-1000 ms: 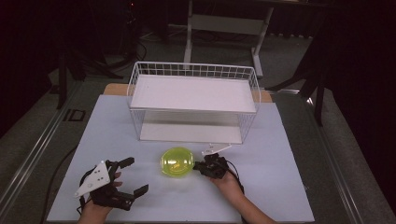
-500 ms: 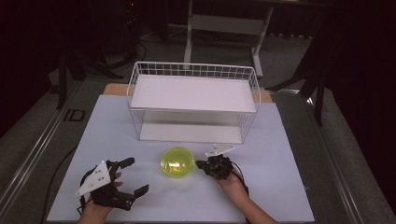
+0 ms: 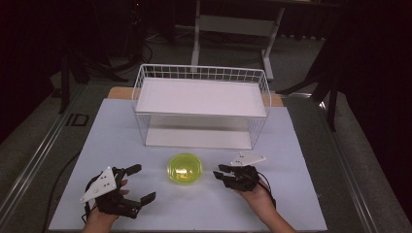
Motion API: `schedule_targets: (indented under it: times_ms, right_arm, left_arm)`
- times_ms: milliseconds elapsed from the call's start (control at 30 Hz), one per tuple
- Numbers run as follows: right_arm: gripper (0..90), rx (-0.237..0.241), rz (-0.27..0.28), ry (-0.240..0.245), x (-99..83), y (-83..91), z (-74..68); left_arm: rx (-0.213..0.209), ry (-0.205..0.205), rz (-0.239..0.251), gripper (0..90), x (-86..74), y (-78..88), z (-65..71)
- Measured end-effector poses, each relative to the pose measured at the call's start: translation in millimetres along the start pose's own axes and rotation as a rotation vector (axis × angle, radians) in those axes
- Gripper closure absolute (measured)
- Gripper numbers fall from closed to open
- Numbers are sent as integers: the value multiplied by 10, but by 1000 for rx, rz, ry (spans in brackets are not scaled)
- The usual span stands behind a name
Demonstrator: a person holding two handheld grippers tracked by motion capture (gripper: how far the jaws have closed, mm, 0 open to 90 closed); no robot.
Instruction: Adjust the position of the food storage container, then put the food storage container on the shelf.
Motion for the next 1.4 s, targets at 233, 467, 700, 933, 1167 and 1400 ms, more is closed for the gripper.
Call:
schedule_targets:
  times_ms: [233,467,700,933,1167,1400]
  right_arm:
    - [180,57,67,29,211,83,-171]
    - [170,-26,101,99,424,126,-214]
    - [218,-106,123,156,548,94,-218]
    - [189,-112,163,137,674,56,-231]
    - [190,-56,107,82,646,-75,-196]
    - [166,-51,128,108,666,-127,-204]
  left_arm:
    - [5,4,-15,18,52,0,28]
    - [-6,14,-55,18,124,-62,16]
    - [-14,48,-79,18,212,-115,-60]
    - [-8,76,-137,18,295,-230,-96]
    - [36,119,-184,17,313,-355,-192]
    - [2,200,-228,18,195,-509,-195]
Point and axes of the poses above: each handheld gripper's, and its own axes: y roughly backward along the jaws, x roughly out of its top, z roughly to its right, the point moved 8 cm from there along -y, roughly forward along the jaws, and after that the axes turned 3 degrees about -y, right-handed, at the moved point
